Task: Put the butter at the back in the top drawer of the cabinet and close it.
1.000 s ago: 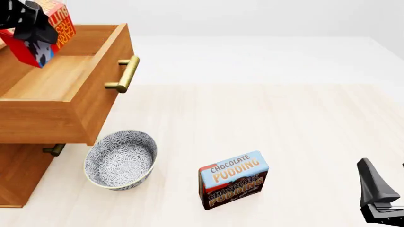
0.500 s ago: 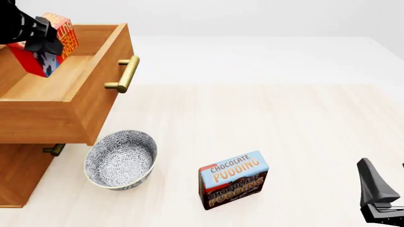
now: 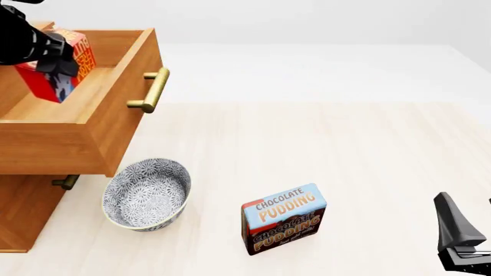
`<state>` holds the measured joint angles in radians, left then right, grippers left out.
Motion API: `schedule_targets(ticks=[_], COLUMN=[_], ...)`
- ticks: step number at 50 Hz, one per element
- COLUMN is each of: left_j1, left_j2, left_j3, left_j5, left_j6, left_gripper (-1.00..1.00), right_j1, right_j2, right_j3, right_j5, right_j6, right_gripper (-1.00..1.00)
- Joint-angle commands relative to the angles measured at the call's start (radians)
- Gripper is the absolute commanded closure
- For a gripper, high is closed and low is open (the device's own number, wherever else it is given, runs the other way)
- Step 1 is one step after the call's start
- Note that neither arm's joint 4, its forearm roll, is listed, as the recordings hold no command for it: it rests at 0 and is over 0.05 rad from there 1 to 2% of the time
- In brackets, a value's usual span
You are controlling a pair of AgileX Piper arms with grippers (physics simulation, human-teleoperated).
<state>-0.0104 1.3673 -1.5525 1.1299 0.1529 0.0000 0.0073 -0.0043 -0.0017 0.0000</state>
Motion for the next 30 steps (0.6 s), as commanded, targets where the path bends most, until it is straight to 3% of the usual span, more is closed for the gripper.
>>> schedule_targets(ticks=[1,30], left_j1=[0.028,0.046], left_j2=[-0.016,-0.001], left_j3=[-0.001,0.032], left_j5=[-0.008,-0.033], left_j6=[0.026,0.025], left_gripper=[1.0,1.0], right_j1=[0.0,0.0], right_j2=[0.0,0.0], right_j3=[0.0,0.0], right_j5=[0.0,0.0], right_j6=[0.0,0.0], right_gripper=[-1.0,-1.0])
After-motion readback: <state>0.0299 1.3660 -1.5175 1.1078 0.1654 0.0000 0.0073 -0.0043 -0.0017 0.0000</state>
